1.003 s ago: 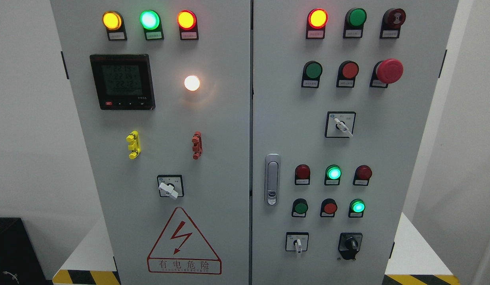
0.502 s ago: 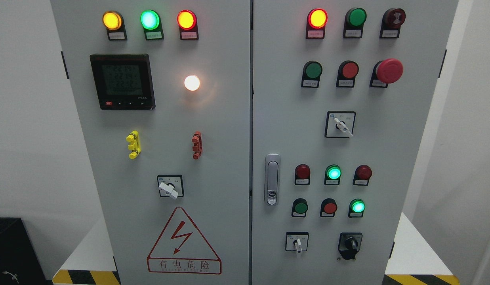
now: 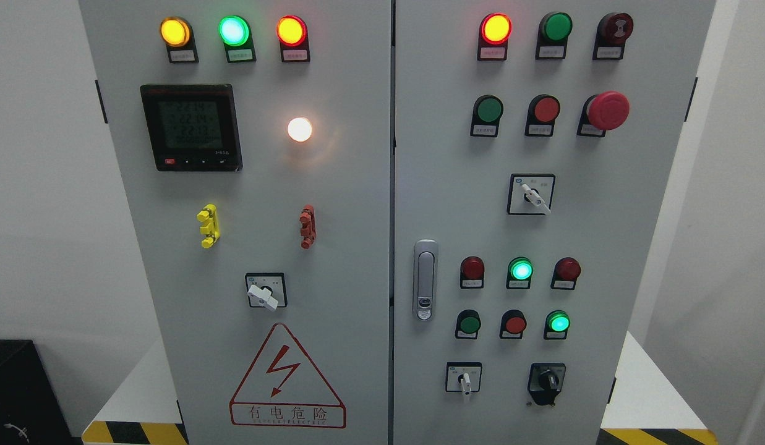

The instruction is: Flip black knob to close circuit

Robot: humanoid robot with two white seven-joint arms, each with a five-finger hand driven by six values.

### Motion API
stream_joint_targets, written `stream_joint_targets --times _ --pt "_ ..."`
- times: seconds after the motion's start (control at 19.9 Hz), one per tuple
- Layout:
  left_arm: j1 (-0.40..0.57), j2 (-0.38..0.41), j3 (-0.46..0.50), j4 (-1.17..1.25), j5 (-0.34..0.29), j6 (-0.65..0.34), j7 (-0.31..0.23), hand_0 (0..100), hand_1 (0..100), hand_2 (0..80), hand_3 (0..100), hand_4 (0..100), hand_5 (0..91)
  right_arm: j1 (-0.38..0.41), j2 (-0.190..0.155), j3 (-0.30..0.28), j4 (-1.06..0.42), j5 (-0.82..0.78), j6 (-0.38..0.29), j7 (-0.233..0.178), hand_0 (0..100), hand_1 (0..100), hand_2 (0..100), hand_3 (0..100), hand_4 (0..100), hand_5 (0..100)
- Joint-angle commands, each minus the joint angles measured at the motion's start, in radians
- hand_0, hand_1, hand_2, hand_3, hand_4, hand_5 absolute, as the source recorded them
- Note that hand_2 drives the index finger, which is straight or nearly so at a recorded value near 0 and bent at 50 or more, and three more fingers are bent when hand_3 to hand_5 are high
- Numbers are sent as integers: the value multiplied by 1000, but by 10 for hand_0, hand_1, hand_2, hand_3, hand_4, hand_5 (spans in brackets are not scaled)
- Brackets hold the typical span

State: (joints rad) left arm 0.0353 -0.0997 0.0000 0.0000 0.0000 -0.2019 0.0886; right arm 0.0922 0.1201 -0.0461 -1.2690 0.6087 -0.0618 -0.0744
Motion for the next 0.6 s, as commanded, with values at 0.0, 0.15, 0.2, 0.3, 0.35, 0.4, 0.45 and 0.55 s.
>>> stream_joint_targets --times 0.0,0.15,0.2,0.3,0.35,0.4,0.45,0.55 --pt "0 0 -20 22 -21 1 -4 120 556 0 0 0 0 -22 6 -4 -233 60 31 25 0 171 763 907 761 810" --pt "0 0 -20 22 -20 -1 -4 120 556 0 0 0 0 -37 6 -6 -274 95 69 30 0 171 763 907 764 817" --pt "0 0 -20 22 -21 1 -4 120 556 0 0 0 0 -42 6 -6 -286 105 79 30 0 170 763 907 764 818" --pt "0 0 -20 22 -20 1 -4 120 556 0 0 0 0 -55 7 -6 -293 112 91 30 0 169 763 907 765 820" --pt "0 0 -20 22 -21 1 -4 120 556 0 0 0 0 -61 7 -8 -296 112 97 30 0 169 763 907 765 821" --pt "0 0 -20 22 -21 1 -6 120 556 0 0 0 0 -66 7 -8 -308 115 100 30 0 170 762 906 765 822" --pt "0 0 -20 22 -21 -1 -6 120 556 0 0 0 0 -71 7 -8 -317 120 109 30 0 171 763 906 765 822" --pt "0 0 -20 22 -21 -1 -6 120 556 0 0 0 0 -78 7 -8 -323 121 120 30 0 171 761 906 765 823"
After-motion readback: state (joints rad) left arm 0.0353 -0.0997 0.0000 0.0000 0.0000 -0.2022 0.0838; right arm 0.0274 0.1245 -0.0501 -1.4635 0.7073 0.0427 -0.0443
